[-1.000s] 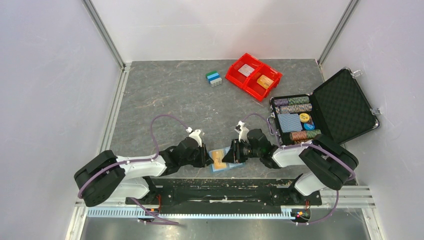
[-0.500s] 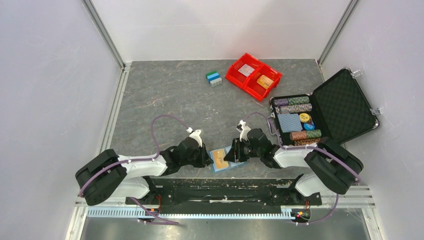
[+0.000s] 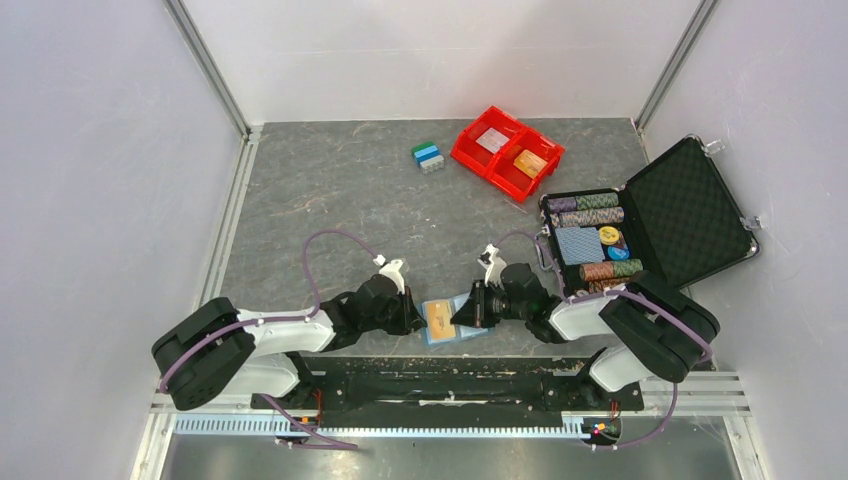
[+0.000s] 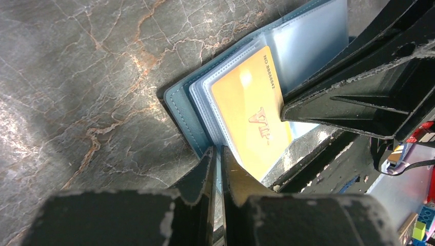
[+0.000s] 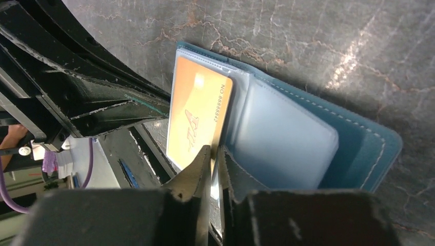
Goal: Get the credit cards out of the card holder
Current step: Remove the credit card from the card holder.
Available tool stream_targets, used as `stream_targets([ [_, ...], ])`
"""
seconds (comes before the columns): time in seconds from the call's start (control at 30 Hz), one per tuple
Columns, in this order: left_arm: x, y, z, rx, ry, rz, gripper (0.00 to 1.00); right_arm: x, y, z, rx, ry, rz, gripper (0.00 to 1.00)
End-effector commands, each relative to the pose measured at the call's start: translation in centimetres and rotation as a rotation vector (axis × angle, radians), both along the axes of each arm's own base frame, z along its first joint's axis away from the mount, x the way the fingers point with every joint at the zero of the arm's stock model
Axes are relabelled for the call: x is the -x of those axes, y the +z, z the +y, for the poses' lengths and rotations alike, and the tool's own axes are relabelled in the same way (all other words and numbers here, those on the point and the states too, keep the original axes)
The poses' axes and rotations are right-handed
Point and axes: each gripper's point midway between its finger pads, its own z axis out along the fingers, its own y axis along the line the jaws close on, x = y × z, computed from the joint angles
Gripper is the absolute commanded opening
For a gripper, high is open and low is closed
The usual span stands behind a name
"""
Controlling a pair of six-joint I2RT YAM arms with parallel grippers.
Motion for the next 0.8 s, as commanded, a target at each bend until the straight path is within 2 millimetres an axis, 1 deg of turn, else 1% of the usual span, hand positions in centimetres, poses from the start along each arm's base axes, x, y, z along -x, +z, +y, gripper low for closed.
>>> stream_targets([
  [0.0, 1.5, -2.1, 1.2, -0.065, -0.004, 0.077, 0.13, 0.0, 1.4, 0.5, -0.073, 0.011, -0.017, 0.04],
  [0.03, 1.4, -2.2, 1.3, -0.072, -0.002, 0.077, 0.13, -0.1, 1.5, 0.4, -0.074, 0.006, -0.021, 0.00],
  [0.13, 1.5, -2.6, 1.7, -0.099, 0.008, 0.084, 0.14, -0.4, 1.6, -0.1, -0.063, -0.007, -0.034, 0.00],
  [0.27, 1.4, -3.2, 2.4, -0.143, 0.023, 0.089, 0.14, -0.7, 0.4, -1.5, 0.014, -0.025, -0.027, 0.00],
  [0.43, 1.3, -3.4, 2.9, -0.173, 0.025, 0.085, 0.13, -0.9, 0.0, -2.7, 0.038, -0.025, -0.035, 0.00],
  [0.63, 1.3, -3.5, 3.0, -0.182, 0.026, 0.087, 0.13, -1.0, 0.5, -3.1, 0.018, -0.012, -0.040, 0.00],
  [0.77, 1.3, -3.4, 3.0, -0.182, 0.027, 0.086, 0.13, -1.6, 0.9, -3.8, 0.025, -0.032, -0.054, 0.00],
])
